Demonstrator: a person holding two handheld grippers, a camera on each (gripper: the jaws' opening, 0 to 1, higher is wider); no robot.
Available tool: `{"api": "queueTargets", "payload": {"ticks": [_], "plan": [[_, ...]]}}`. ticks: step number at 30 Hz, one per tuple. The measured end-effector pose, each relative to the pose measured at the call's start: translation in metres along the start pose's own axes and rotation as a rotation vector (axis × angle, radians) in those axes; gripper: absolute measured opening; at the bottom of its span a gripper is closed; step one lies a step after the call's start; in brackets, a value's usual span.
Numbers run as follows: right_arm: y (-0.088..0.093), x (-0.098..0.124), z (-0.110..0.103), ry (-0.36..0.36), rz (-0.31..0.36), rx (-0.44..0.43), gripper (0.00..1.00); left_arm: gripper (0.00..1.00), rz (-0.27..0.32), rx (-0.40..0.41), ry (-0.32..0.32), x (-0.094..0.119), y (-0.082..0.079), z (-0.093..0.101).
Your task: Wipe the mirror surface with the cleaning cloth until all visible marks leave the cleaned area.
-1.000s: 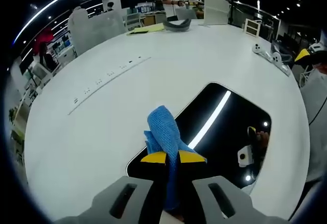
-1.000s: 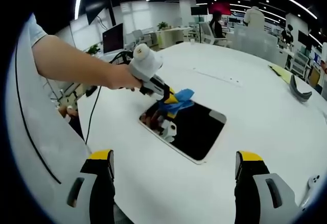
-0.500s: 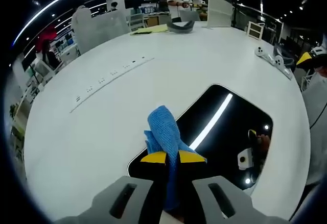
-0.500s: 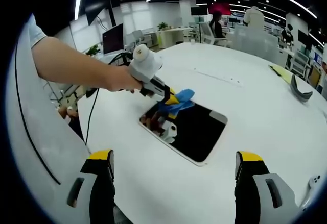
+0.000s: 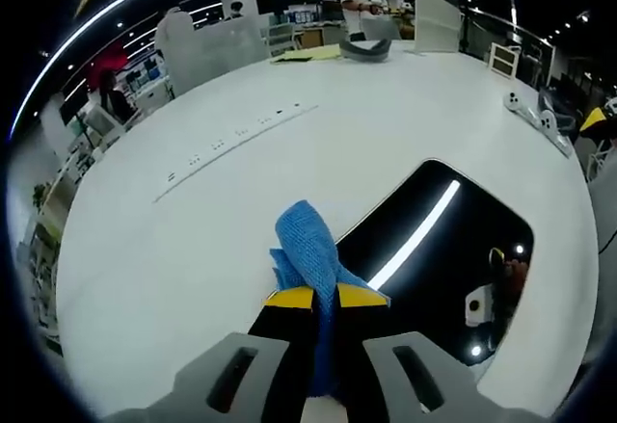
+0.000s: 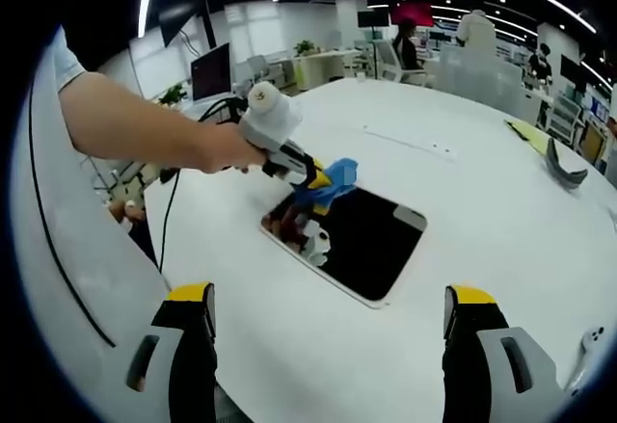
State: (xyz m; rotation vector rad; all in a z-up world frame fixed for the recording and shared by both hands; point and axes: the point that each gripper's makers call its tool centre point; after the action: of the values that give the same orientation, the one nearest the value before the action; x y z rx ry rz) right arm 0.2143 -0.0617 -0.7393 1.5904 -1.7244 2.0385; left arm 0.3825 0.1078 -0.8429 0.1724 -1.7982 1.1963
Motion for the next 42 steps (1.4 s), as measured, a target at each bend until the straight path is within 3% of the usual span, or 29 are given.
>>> {"api": "queueTargets", "payload": {"ticks": [19,21,42], "plan": [[0.003,-0.004,-0.007,-0.013,-0.002,0.002,0.99,0.03,-0.034,0.027,-0.014,0.011,0.015,-0.017],[0.002,-0.003,-0.010,-0.018,0.001,0.004,0.99,0.03,-0.046,0.059,-0.003,0.013,0.018,-0.017],[0.006,0.003,-0.017,-0.029,0.030,-0.006,1.00,0.03,-0.111,-0.045,0.031,0.040,0.046,0.010]]}}
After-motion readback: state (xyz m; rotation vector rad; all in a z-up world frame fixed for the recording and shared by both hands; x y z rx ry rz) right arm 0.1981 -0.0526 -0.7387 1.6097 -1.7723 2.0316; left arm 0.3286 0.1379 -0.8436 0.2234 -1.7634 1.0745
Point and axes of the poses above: the point that each gripper's makers call its tool centre point, and the gripper's own axes: x roughly backward along the fingers, z roughly to its right, y roughly out of its underside, and after that the axes turned 2 degrees about -x, right-handed
